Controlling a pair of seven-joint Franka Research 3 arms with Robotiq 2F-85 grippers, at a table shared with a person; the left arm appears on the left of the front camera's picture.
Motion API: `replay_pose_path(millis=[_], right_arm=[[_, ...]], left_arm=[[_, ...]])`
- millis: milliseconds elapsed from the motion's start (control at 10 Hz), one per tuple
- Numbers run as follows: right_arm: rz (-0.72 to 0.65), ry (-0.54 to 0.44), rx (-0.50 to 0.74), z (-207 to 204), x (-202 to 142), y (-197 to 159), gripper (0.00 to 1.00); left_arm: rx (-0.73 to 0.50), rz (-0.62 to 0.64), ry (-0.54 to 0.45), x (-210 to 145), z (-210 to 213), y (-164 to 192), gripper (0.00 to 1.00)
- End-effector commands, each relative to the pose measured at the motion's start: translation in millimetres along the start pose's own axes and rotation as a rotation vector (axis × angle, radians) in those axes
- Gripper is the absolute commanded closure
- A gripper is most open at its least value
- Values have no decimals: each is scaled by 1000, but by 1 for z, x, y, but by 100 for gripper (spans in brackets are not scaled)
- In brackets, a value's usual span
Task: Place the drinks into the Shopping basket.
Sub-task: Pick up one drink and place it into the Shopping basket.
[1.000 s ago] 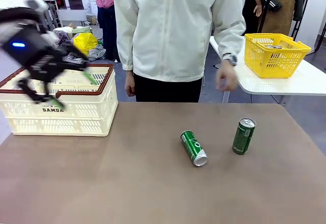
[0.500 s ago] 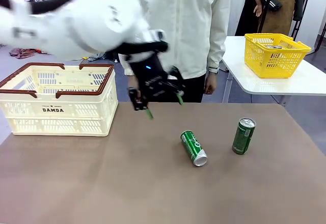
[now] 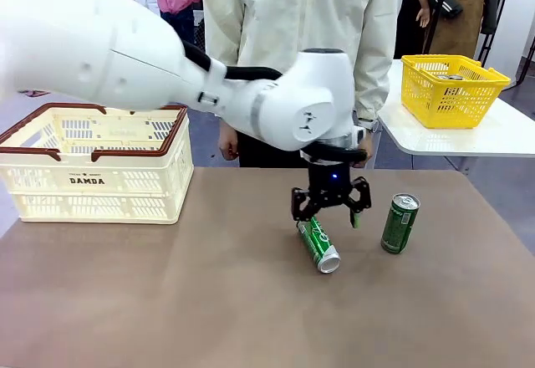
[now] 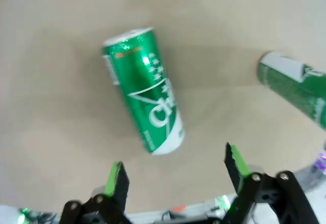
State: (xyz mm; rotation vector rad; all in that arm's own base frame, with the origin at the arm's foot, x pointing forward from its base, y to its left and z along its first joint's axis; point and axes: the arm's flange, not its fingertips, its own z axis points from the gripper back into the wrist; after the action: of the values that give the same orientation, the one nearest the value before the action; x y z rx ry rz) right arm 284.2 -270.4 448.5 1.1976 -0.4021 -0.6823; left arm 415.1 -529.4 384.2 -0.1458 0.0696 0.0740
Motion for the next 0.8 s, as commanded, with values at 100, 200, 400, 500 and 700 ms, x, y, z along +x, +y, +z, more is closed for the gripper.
replay_pose_path(millis=[100, 200, 400, 500, 700], right_arm=[[12, -5, 17, 0, 1, 1, 0], [12, -5, 17, 0, 1, 1, 0], [12, -5, 17, 0, 1, 1, 0], [12, -5, 17, 0, 1, 1, 0], [12, -5, 17, 0, 1, 1, 0]], left_arm=[[36, 36, -50, 11, 5, -6, 0], [94, 79, -34, 15, 5, -3, 0], [7, 10, -24, 9, -2, -11, 0], [30, 26, -27, 15, 0, -7, 0], [92, 44, -6, 20, -10, 1, 0]])
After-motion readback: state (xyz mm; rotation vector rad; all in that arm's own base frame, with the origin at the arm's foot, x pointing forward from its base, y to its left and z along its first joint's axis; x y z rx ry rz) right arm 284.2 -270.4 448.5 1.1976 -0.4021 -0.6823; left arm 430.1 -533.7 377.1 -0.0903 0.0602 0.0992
